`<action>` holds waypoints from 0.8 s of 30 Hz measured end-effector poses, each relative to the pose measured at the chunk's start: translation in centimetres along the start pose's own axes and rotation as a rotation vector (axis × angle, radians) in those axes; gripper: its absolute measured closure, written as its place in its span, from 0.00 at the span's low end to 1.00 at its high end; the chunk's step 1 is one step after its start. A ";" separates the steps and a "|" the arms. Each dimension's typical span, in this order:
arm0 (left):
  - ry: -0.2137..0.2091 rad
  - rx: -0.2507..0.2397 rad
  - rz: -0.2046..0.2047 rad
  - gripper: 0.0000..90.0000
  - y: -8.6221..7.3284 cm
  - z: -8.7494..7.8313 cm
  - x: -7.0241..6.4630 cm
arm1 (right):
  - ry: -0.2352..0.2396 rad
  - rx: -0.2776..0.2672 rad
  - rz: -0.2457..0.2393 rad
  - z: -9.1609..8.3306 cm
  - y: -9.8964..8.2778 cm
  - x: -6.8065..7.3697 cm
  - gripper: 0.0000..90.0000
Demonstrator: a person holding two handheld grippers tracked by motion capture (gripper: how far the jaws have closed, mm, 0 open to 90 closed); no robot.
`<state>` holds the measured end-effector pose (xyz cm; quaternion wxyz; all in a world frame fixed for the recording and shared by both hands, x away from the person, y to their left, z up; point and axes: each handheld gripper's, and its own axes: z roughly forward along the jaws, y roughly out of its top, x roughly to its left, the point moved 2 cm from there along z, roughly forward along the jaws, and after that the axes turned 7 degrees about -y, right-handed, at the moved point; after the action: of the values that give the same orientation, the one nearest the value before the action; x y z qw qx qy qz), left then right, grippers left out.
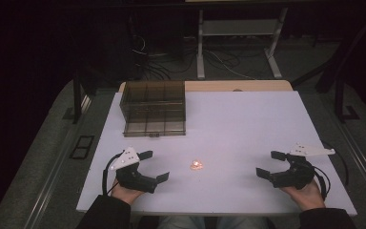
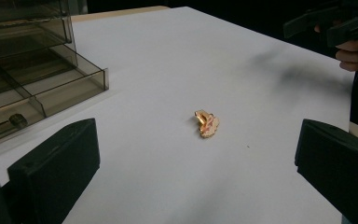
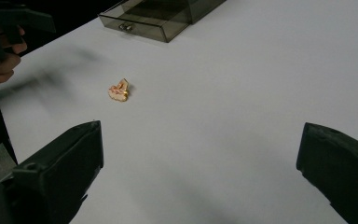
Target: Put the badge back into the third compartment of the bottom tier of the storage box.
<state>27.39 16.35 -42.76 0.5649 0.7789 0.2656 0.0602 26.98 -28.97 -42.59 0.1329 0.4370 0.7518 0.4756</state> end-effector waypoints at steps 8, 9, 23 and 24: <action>-0.005 -0.002 -0.004 0.00 0.0 0.0 0.0 | -0.002 0.004 -0.001 0.1 0.0 0.0 0.00; -0.007 -0.002 -0.004 0.00 0.0 0.0 0.0 | -0.002 0.004 -0.001 0.0 0.0 0.0 0.00; -0.013 0.007 -0.008 0.00 0.0 0.2 0.0 | -0.006 0.008 -0.003 -0.1 0.0 0.0 0.00; -0.015 0.010 -0.009 0.00 0.1 0.2 0.0 | -0.006 0.008 -0.004 0.0 0.0 0.0 0.00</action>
<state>27.49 16.17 -42.78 0.5633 0.7808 0.2652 0.0506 26.96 -29.00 -42.59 0.1343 0.4374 0.7541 0.4711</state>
